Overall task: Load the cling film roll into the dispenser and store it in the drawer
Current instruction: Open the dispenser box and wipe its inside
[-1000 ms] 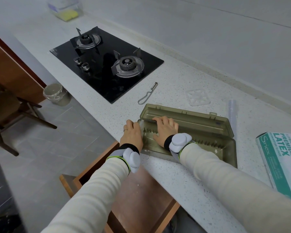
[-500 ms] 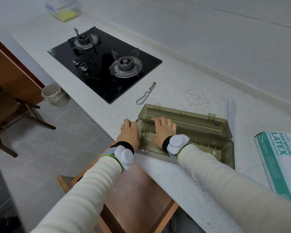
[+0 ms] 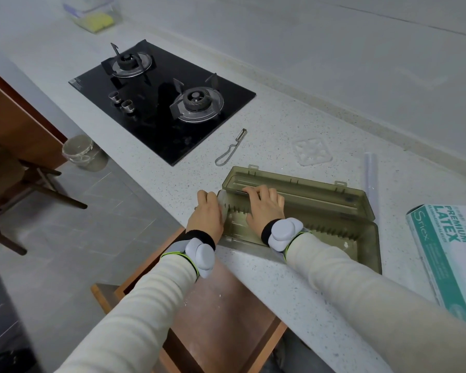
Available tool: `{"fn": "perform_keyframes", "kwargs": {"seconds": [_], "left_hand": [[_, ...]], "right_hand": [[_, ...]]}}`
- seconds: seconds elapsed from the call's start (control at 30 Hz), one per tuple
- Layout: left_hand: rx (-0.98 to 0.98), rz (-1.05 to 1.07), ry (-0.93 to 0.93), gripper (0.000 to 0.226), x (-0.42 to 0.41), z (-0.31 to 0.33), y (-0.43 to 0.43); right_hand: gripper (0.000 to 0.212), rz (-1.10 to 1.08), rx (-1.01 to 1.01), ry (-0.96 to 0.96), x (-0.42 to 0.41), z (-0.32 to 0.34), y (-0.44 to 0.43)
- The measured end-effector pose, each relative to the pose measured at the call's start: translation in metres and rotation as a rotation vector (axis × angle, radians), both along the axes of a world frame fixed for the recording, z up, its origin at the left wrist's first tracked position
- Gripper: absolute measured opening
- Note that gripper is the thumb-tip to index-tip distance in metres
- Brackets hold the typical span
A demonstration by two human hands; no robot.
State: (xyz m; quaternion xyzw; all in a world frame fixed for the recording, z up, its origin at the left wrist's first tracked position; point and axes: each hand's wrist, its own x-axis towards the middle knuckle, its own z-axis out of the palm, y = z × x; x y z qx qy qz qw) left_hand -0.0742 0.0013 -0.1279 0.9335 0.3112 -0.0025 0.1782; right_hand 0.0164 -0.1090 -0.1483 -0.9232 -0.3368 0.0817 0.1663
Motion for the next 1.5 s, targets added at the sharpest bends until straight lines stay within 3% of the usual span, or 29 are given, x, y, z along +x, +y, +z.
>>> {"fn": "perform_keyframes", "kwargs": {"seconds": [0.47,0.73,0.9,1.0,1.5], "left_hand": [[0.181,-0.045,0.091,0.011,-0.006,0.001,-0.002],[0.025,-0.034,0.078,0.012,0.004,0.013,0.006],[0.173,-0.072,0.111,0.020,0.003,0.022,0.002],[0.255,-0.136,0.168,0.014,0.000,0.021,0.000],[0.258,-0.232,0.213,0.022,0.000,0.030,0.003]], "right_hand": [[0.060,-0.027,-0.028,-0.080,-0.011,-0.005,0.001],[0.064,-0.016,-0.047,-0.032,-0.010,0.001,-0.001],[0.065,-0.009,-0.049,-0.030,-0.010,0.002,-0.003],[0.065,-0.004,-0.041,-0.019,-0.010,0.002,-0.004],[0.064,0.014,-0.035,-0.010,-0.012,0.003,-0.006]]}}
